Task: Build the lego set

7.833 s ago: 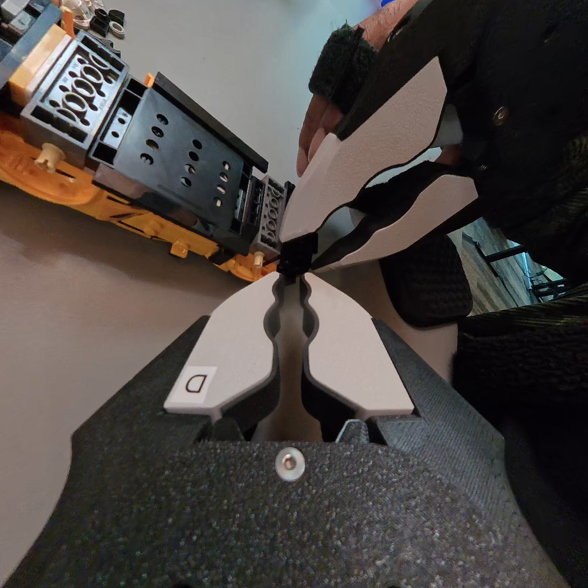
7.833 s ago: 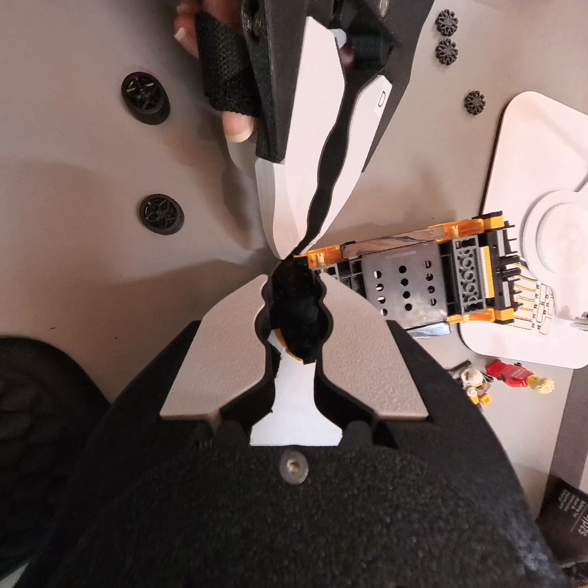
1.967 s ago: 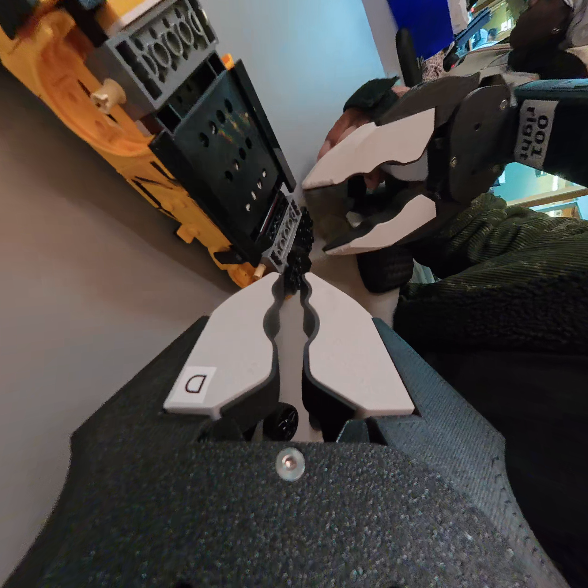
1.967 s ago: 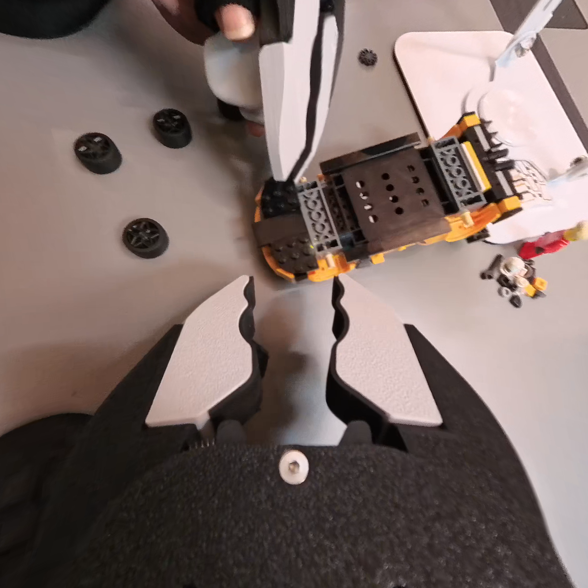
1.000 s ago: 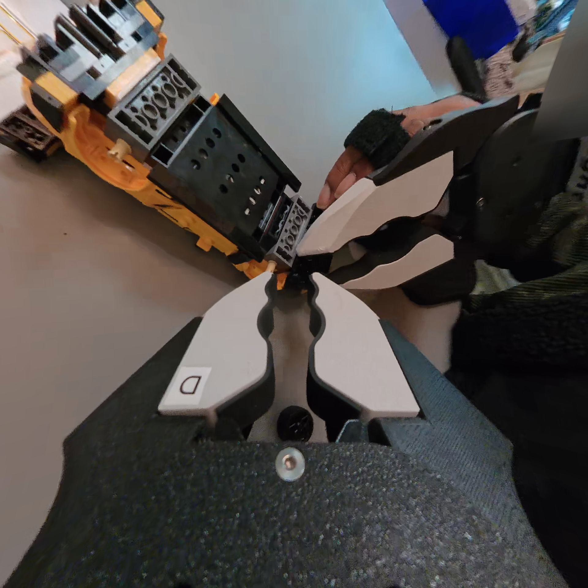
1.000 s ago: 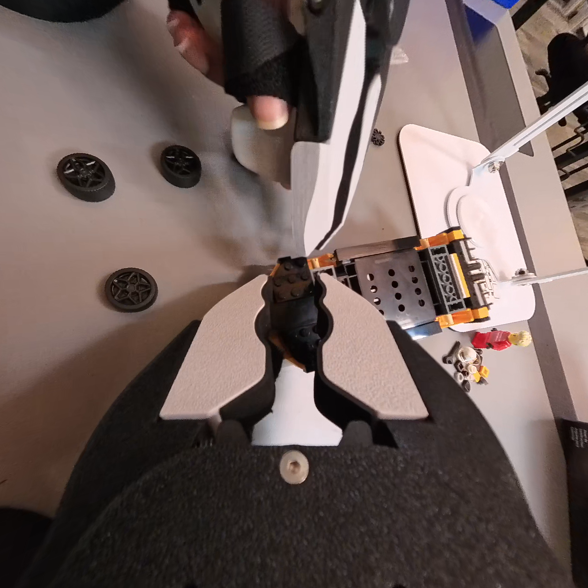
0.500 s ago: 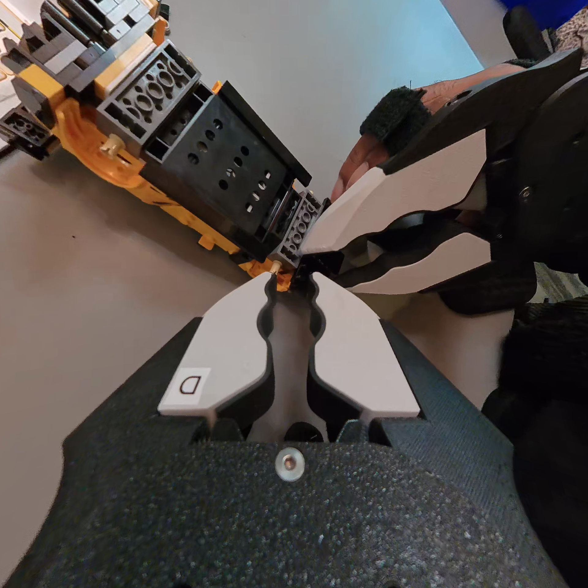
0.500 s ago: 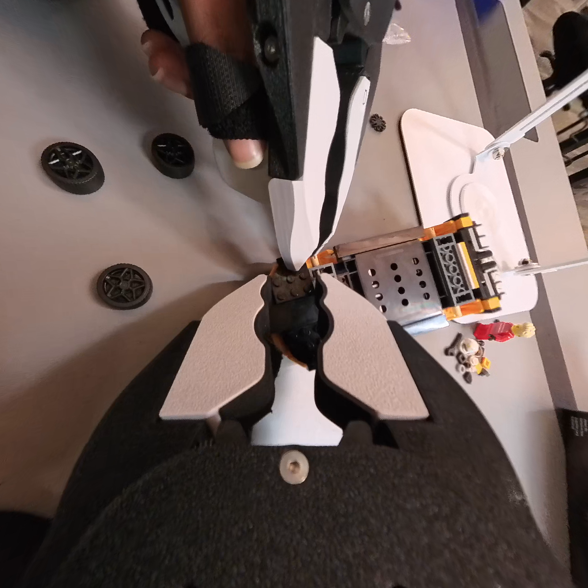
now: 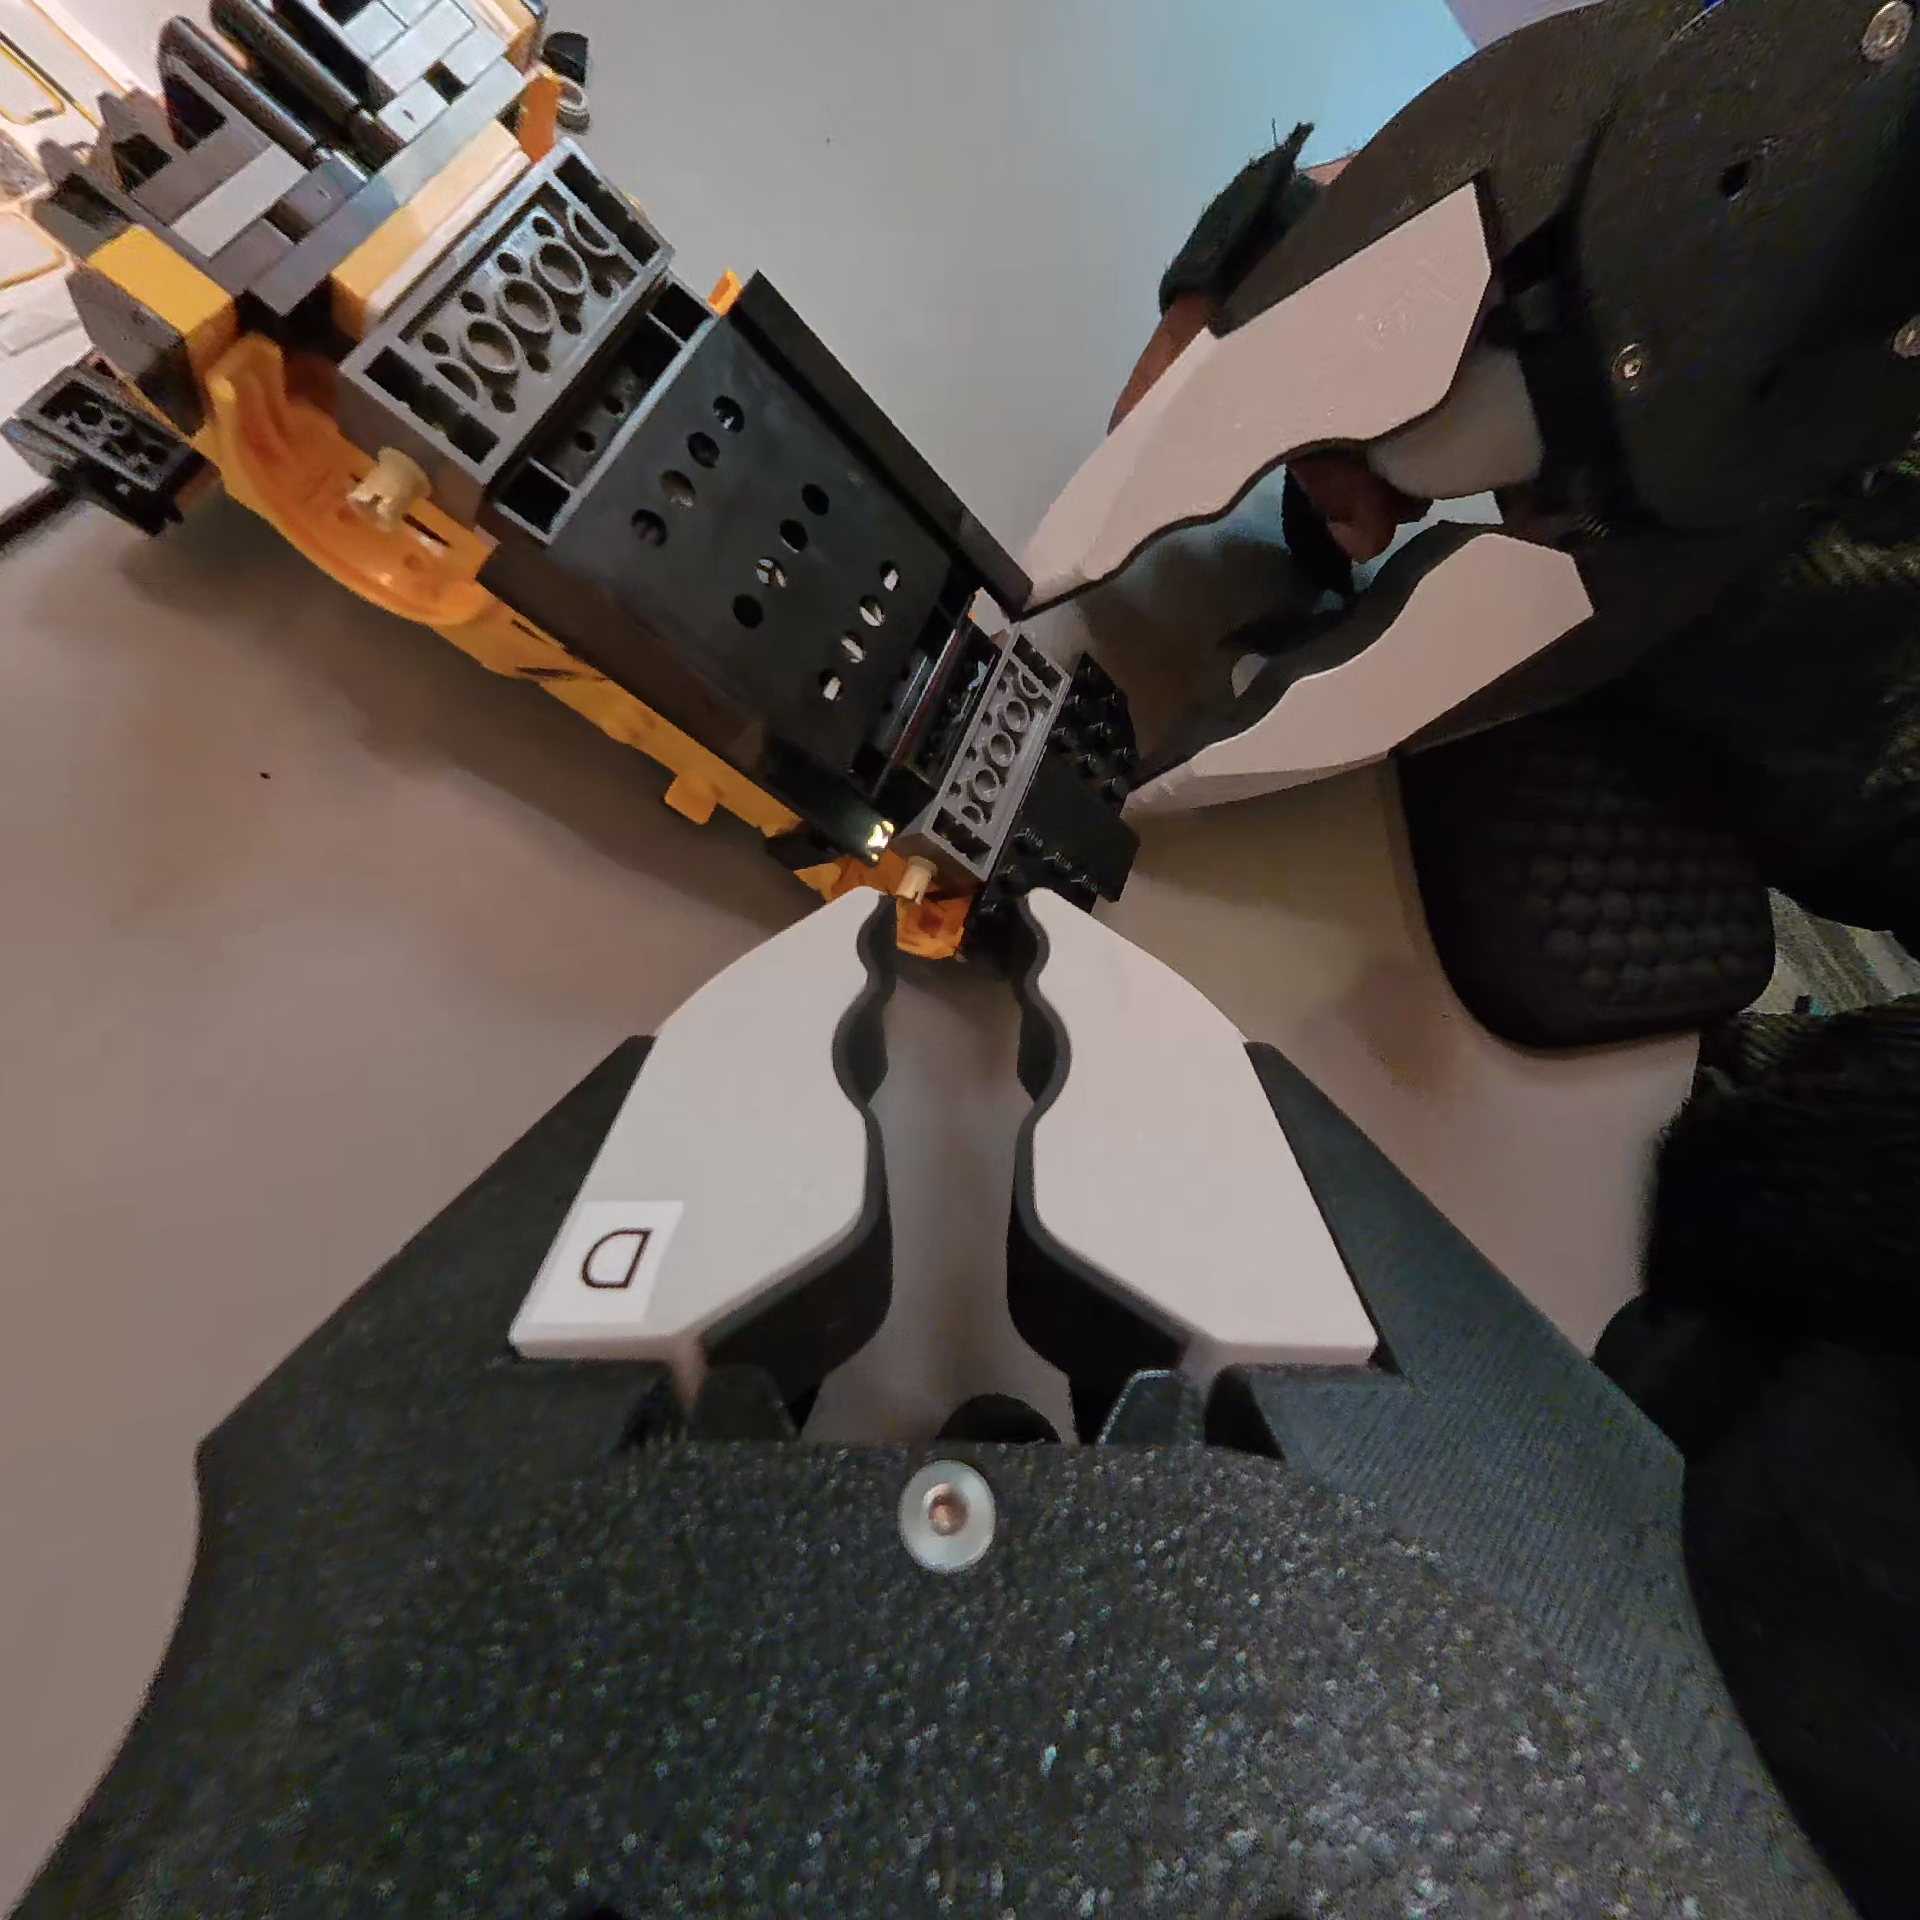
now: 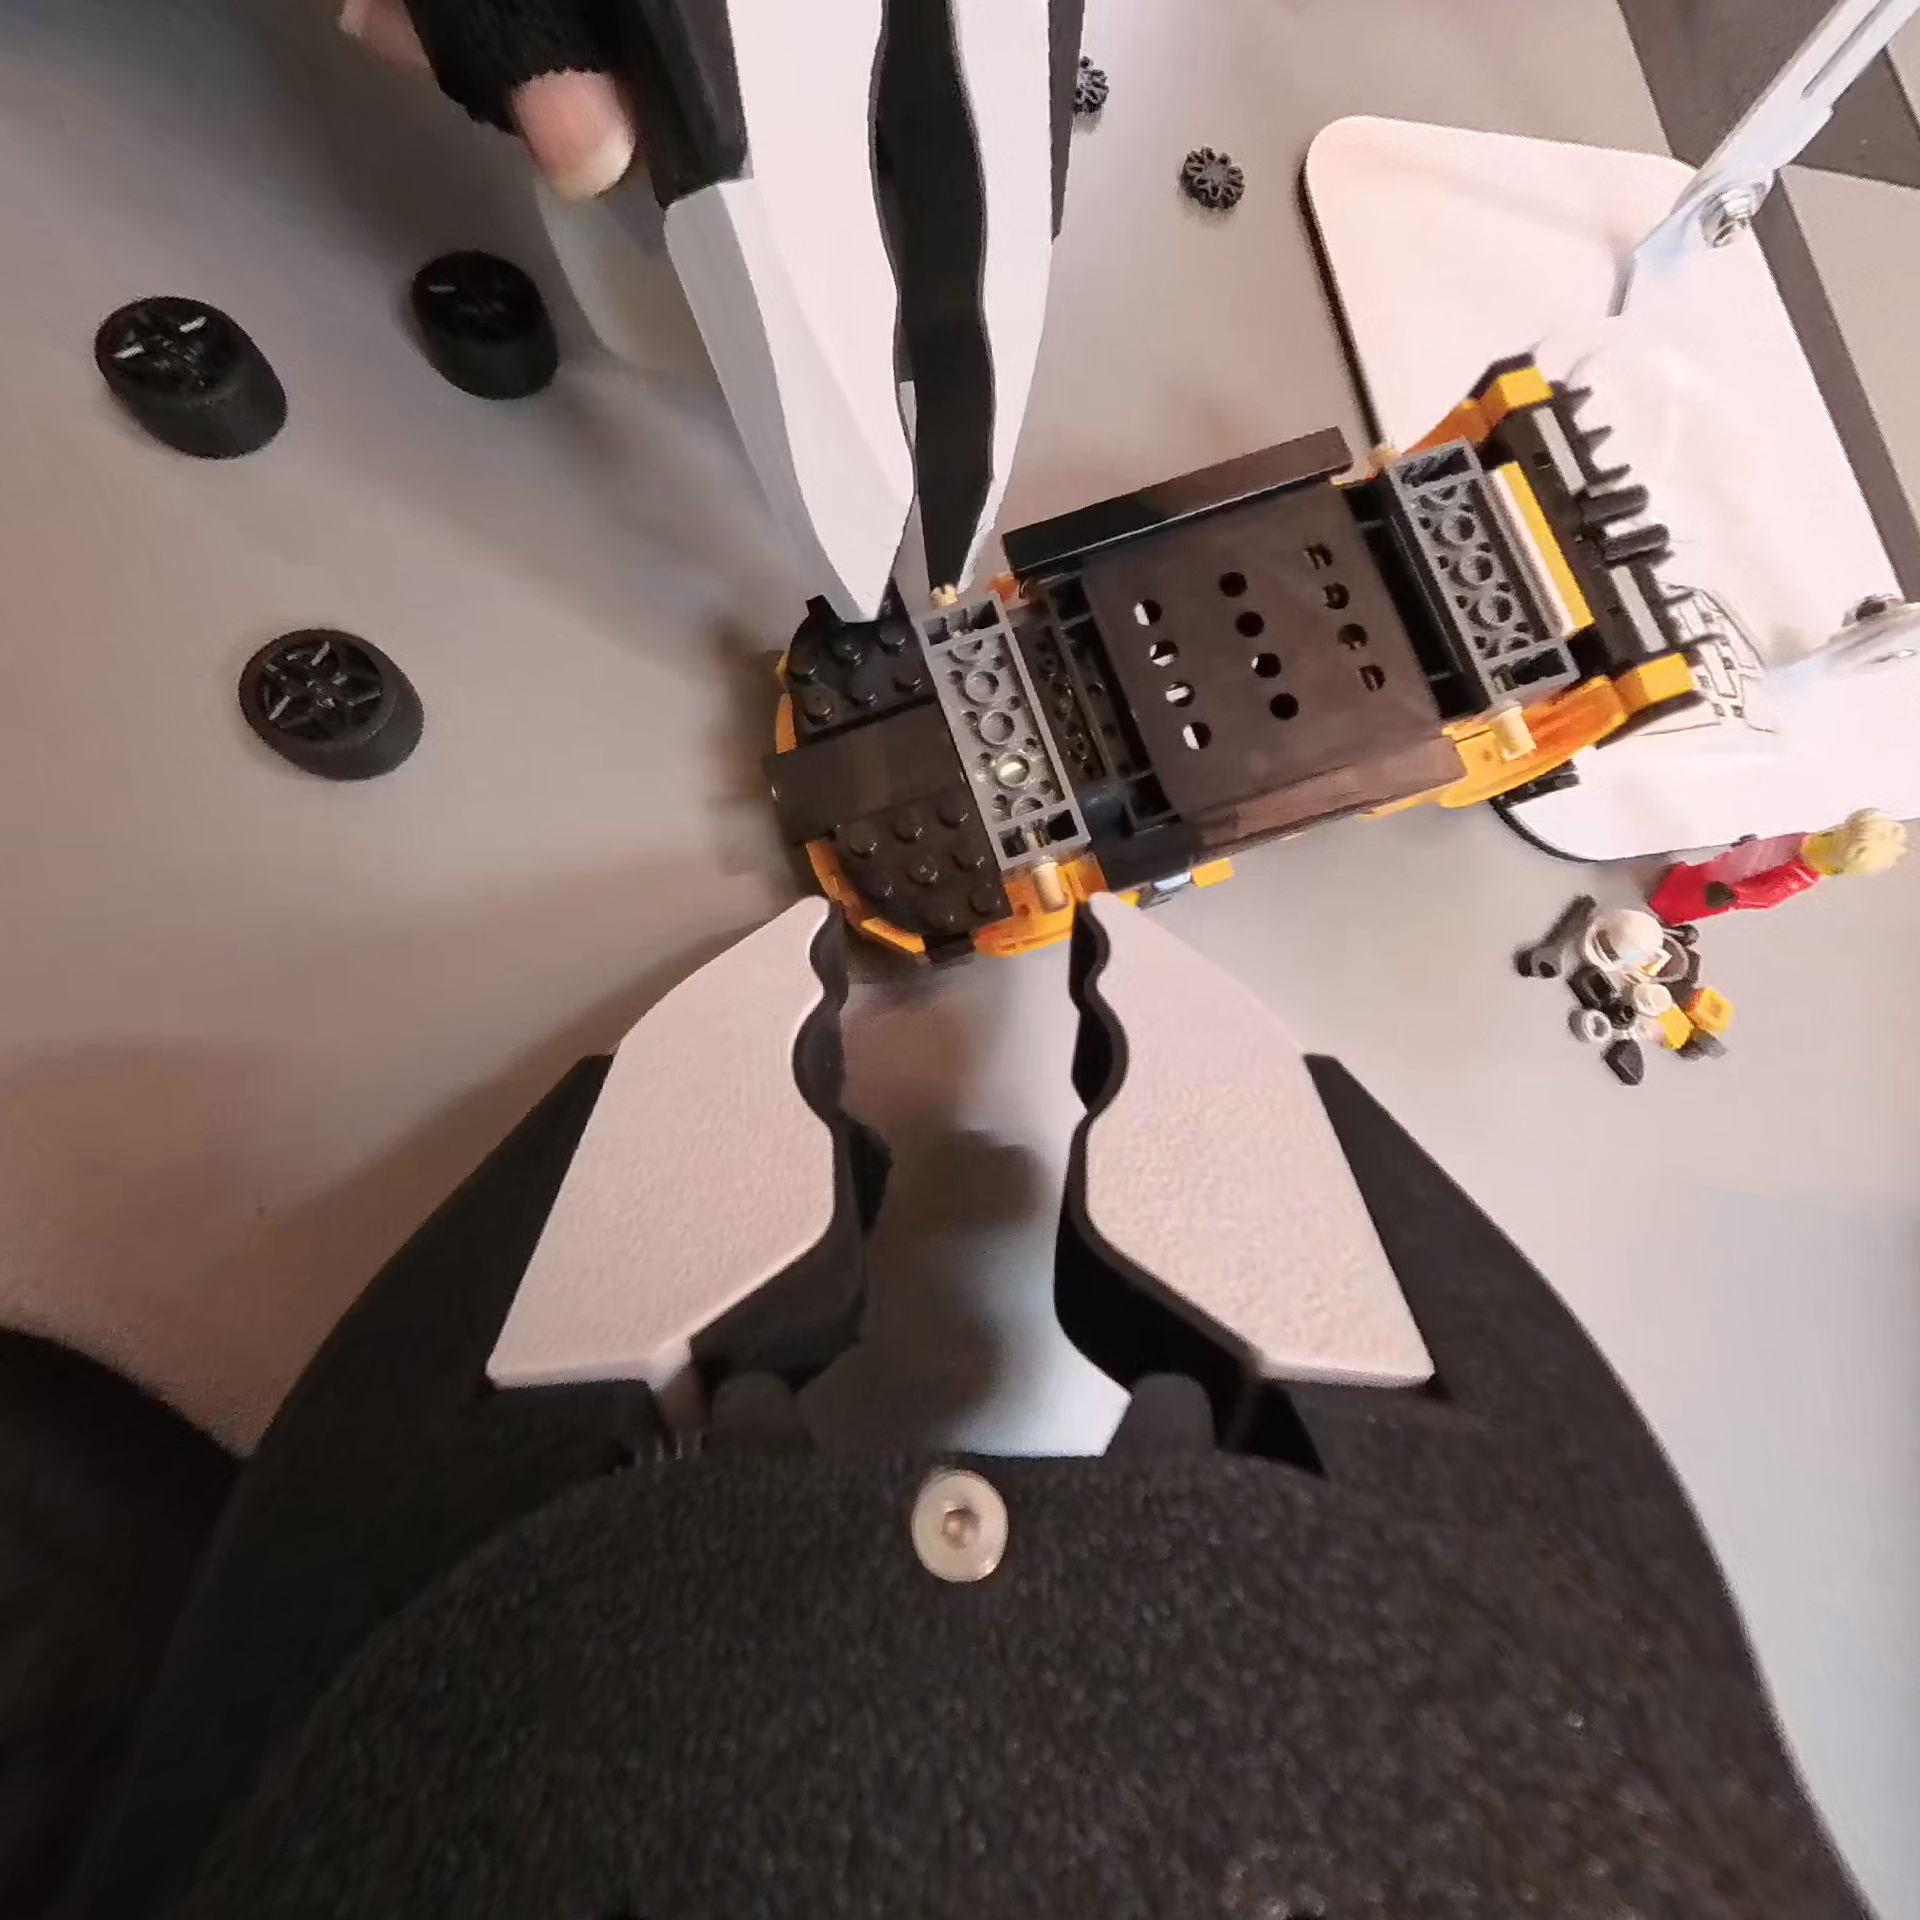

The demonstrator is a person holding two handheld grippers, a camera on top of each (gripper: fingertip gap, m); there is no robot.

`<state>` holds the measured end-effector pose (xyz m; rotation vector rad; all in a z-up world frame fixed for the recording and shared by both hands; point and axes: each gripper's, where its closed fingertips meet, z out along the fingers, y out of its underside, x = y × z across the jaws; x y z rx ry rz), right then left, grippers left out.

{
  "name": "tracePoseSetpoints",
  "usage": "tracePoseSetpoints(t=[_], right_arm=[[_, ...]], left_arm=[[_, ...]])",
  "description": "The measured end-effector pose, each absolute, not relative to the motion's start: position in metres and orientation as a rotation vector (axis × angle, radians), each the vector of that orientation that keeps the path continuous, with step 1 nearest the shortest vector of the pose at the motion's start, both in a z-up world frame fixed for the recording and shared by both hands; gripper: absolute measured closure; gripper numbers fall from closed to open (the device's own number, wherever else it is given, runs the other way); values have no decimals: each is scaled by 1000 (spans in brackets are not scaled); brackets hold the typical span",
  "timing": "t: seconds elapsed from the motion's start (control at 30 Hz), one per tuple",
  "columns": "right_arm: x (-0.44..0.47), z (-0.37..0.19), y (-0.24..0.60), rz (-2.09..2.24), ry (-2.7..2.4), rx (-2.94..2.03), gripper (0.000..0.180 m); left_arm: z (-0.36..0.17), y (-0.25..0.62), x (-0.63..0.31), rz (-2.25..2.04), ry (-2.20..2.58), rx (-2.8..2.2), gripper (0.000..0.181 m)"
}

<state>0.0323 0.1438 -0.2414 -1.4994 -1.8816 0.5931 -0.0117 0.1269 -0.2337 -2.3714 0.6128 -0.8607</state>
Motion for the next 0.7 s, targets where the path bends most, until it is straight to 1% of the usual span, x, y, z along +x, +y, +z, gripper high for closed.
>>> tracePoseSetpoints(t=[0.27, 0.5, 0.7], right_arm=[[35, -242, 143, 575, -1896, -1461, 143], [33, -248, 143, 576, -1907, -1449, 134], [28, -246, 145, 554, -1886, -1377, 136]], left_arm=[[-233, 127, -13, -866, 615, -2365, 160], [-233, 127, -12, -870, 620, -2360, 160], [-233, 127, -13, -872, 615, -2361, 160]])
